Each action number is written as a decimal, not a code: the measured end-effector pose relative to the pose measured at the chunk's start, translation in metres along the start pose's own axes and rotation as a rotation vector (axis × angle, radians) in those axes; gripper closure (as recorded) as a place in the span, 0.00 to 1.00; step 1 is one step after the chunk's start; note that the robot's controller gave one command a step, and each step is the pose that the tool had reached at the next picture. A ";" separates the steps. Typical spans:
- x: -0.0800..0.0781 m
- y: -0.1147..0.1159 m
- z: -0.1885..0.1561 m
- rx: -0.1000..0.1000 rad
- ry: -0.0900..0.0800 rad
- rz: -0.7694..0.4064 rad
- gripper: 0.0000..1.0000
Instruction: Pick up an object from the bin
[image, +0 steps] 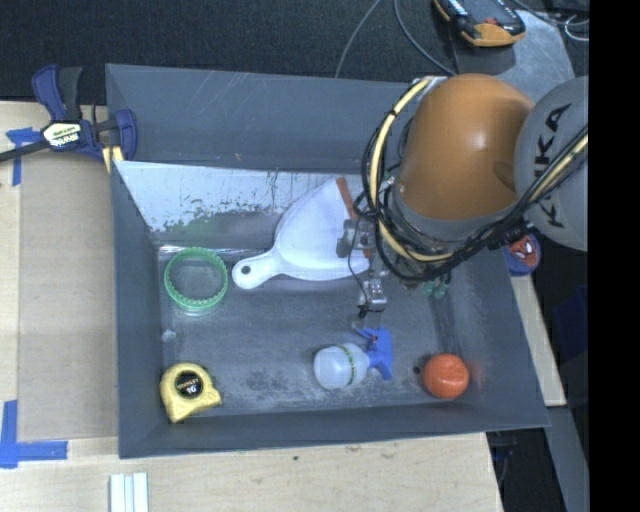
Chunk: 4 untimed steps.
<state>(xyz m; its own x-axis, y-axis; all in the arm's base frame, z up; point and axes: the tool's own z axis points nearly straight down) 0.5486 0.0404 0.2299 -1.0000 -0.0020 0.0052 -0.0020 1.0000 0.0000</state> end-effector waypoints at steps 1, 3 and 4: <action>-0.031 0.079 0.050 -0.004 -0.002 0.042 0.00; -0.067 0.044 0.144 -0.003 -0.002 0.092 0.00; -0.058 0.020 0.159 -0.002 -0.003 -0.563 0.00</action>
Offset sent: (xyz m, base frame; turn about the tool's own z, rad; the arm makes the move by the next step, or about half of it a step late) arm 0.0301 0.0735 -0.0476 0.0498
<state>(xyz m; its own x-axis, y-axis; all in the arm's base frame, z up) 0.6058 0.0609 0.0709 -0.8445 -0.5355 0.0007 -0.5355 0.8445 0.0040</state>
